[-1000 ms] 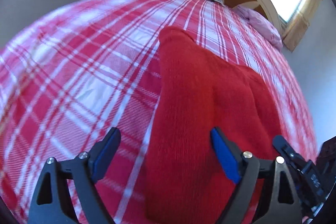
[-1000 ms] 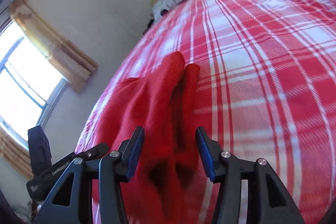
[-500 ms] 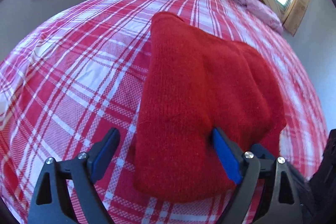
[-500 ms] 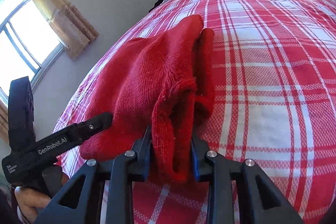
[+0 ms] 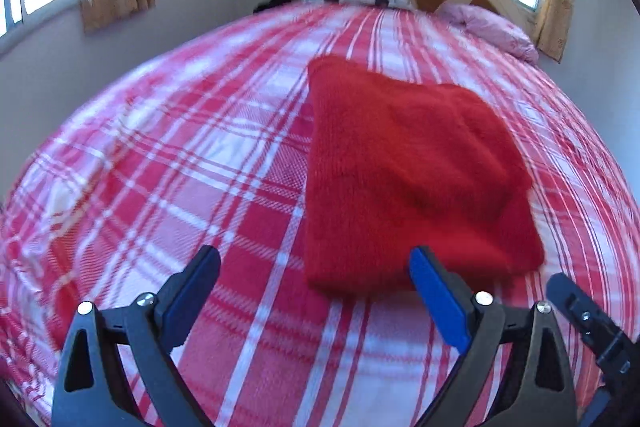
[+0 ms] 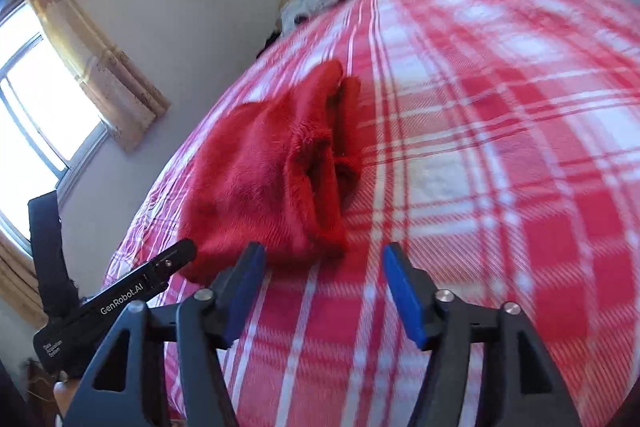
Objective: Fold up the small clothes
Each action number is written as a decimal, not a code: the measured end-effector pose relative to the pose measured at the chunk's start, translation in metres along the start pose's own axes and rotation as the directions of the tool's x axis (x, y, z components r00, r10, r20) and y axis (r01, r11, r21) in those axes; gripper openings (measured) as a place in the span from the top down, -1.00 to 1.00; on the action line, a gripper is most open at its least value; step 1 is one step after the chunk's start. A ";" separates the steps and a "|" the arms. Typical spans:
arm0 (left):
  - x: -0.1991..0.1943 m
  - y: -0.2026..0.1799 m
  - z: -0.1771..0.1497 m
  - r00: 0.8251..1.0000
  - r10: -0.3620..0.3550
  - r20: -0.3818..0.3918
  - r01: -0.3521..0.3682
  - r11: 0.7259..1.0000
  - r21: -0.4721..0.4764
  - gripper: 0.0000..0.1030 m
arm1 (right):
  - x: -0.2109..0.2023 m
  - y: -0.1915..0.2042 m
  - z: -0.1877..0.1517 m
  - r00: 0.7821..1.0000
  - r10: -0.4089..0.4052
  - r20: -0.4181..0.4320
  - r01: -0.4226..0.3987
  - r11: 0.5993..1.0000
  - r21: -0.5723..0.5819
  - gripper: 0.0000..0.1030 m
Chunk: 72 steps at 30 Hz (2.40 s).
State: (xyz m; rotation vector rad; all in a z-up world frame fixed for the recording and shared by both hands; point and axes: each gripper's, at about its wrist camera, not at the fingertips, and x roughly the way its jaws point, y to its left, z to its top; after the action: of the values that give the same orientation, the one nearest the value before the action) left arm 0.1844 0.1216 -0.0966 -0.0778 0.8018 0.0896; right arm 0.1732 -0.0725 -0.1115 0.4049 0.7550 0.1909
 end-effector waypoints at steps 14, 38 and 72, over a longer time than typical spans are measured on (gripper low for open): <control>-0.115 0.005 -0.029 0.974 0.033 0.226 -0.041 0.999 0.031 -1.00 | -0.150 0.098 -0.044 0.901 -0.029 0.433 0.172 0.940 -0.295 -0.61; -0.187 0.005 -0.039 0.923 0.066 0.380 -0.080 0.997 0.022 -1.00 | -0.210 0.120 -0.055 0.842 -0.026 0.539 0.189 0.950 -0.249 -0.63; -0.179 0.003 -0.039 0.937 0.069 0.342 -0.083 0.996 0.027 -1.00 | -0.216 0.110 -0.061 0.825 -0.054 0.562 0.210 0.954 -0.216 -0.64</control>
State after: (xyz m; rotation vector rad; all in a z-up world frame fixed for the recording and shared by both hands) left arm 0.0323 0.1118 0.0057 0.0089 0.4583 0.1554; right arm -0.0263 -0.0221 0.0306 0.1277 0.1735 0.0353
